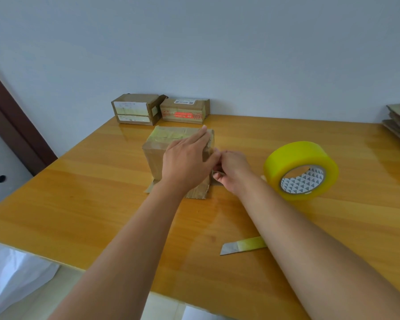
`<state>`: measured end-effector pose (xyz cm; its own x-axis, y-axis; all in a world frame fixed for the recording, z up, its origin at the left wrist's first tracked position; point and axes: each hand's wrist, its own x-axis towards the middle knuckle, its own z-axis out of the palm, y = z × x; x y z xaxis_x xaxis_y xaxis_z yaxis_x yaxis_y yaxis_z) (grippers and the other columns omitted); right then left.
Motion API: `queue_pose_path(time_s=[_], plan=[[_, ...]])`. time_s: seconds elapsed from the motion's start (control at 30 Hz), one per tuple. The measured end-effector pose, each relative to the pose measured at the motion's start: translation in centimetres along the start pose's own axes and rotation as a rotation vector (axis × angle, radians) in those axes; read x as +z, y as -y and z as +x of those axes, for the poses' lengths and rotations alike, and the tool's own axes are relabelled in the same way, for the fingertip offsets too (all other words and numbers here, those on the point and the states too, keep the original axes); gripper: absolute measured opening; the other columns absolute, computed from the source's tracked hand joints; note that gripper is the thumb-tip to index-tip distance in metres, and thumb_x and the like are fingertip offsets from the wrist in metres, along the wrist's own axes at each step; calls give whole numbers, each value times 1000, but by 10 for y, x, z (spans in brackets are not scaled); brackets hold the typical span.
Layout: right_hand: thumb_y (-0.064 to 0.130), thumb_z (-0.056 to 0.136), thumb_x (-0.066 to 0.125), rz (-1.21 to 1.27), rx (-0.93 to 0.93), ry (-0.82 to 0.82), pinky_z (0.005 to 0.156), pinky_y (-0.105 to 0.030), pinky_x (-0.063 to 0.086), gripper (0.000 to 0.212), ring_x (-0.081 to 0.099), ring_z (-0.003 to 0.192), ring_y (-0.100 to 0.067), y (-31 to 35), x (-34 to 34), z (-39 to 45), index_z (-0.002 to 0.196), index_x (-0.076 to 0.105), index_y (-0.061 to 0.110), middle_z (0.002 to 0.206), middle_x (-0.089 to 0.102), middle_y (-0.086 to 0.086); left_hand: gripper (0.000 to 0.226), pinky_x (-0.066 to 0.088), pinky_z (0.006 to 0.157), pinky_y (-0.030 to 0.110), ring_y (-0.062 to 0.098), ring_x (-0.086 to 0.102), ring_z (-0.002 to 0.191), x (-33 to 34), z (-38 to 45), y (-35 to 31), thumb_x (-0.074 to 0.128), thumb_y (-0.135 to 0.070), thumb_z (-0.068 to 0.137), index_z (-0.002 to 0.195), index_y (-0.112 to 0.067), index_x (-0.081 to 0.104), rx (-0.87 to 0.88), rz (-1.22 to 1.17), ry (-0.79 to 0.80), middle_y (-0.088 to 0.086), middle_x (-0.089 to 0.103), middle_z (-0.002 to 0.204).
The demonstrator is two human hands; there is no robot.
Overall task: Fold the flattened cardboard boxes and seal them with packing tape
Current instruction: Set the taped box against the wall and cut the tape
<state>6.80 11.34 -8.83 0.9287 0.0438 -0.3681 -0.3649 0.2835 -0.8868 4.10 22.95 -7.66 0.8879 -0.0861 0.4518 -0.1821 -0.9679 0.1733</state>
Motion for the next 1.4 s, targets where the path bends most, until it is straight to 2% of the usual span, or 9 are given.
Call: queue_pose_path(time_s=[0.27,0.57,0.77,0.93,1.03,1.13,1.23,1.3,1.4], plan=[[10,95,62,14,110,7,40,-22,28,21,35,52,-14,3,1,2,75,56,8,60,44,-4,50,27,114,31,13,41,140,-5,-3,-4,43,-43,99,148,-31,44,-19,-51,-9,-14,37,156],[5,97,61,96,114,58,46,-22,49,5,54,59,-18,-1,-5,-2,95,57,3,77,59,-12,59,15,117,25,5,26,146,-13,-3,-2,17,-36,97,153,-30,35,9,-117,107,-13,26,161],[12,98,49,-554,-574,-157,87,-34,53,22,62,99,-17,-10,-1,2,109,67,17,108,67,-2,69,15,119,29,6,23,147,-28,-4,-5,9,-39,89,154,-27,32,-5,-231,195,-13,23,162],[46,100,50,-635,-635,-56,60,-20,35,32,55,71,-3,-2,-2,-11,78,67,29,73,62,13,51,22,118,35,12,29,146,-38,0,0,17,-36,106,155,-31,29,-152,-535,240,-8,34,159],[50,96,56,-687,-603,-52,62,-20,39,35,58,78,-5,7,1,-16,94,75,21,83,68,9,47,34,115,33,1,44,131,-41,2,6,35,-25,105,151,-27,39,-270,-843,68,-9,45,151],[43,96,58,-721,-559,-78,55,-29,34,40,51,61,-11,15,3,-21,70,69,14,64,60,-1,46,44,104,28,1,53,120,-43,2,22,46,-25,101,147,-22,46,-443,-661,-222,-7,48,148],[38,96,57,-731,-531,-98,54,-33,25,51,37,51,-17,16,5,-24,54,42,13,50,36,0,51,41,102,36,18,48,126,-45,1,37,45,-40,103,147,-14,43,-608,-576,-147,1,49,146],[33,98,55,-756,-556,-98,54,-32,26,51,37,51,-17,15,8,-27,54,41,12,49,36,0,52,41,89,33,18,51,112,-42,-2,42,45,-45,103,142,-10,48,-656,-611,-112,3,57,134],[25,100,53,-797,-699,-101,54,-32,27,42,41,55,-16,13,9,-32,64,55,4,55,48,-7,52,48,98,36,20,56,118,-40,-6,47,51,-48,99,139,-16,52,-663,-708,-262,-1,61,128]])
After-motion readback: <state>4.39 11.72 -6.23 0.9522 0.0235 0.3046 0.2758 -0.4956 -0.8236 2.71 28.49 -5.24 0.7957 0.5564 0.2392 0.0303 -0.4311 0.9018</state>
